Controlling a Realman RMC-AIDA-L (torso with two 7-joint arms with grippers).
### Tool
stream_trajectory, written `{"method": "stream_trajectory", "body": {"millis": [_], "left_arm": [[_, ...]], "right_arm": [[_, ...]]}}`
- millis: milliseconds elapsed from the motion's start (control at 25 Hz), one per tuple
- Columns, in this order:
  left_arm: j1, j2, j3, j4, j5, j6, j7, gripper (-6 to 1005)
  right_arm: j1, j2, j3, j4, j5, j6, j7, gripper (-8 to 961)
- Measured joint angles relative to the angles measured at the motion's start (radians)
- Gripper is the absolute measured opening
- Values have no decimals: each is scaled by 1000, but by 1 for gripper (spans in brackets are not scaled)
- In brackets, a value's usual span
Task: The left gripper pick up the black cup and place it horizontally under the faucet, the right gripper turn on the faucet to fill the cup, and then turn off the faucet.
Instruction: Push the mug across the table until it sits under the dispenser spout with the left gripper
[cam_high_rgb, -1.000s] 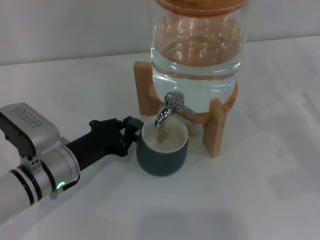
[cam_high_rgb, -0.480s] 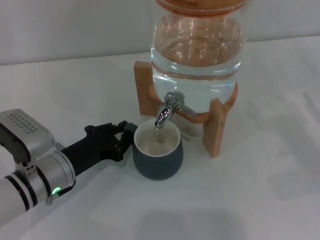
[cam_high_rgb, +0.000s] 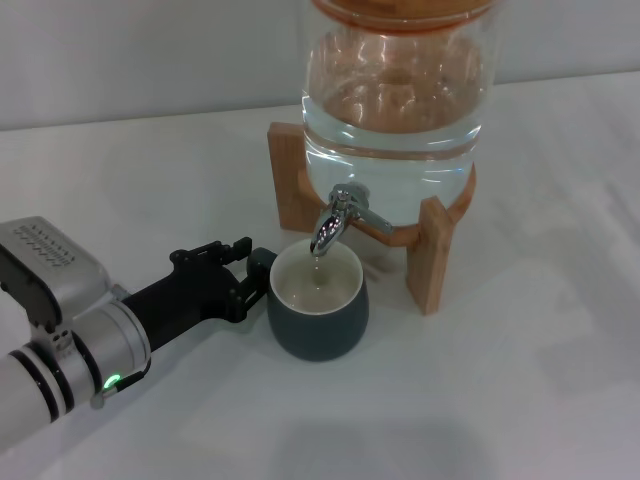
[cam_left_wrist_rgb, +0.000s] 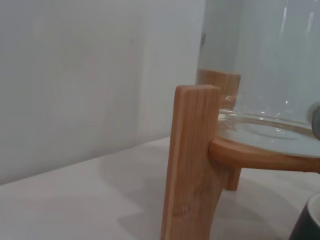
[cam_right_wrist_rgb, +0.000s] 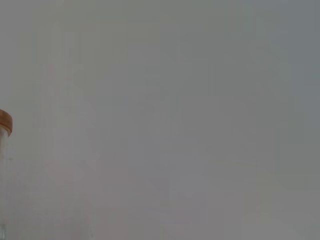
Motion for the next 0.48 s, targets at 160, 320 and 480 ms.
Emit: {"method": "stream_trajectory", "body": {"millis": [160, 320, 480], "left_arm": [[18, 3, -4, -5, 0, 25, 11, 411], [35, 4, -6, -25, -1, 43, 13, 498], [50, 4, -6, -40, -2, 70, 19, 520]], "right_arm": [[0, 0, 0, 0, 0, 0, 0, 811], [1, 0, 0, 0, 1, -1, 0, 811], [1, 0, 0, 0, 0, -1, 0, 811]]}}
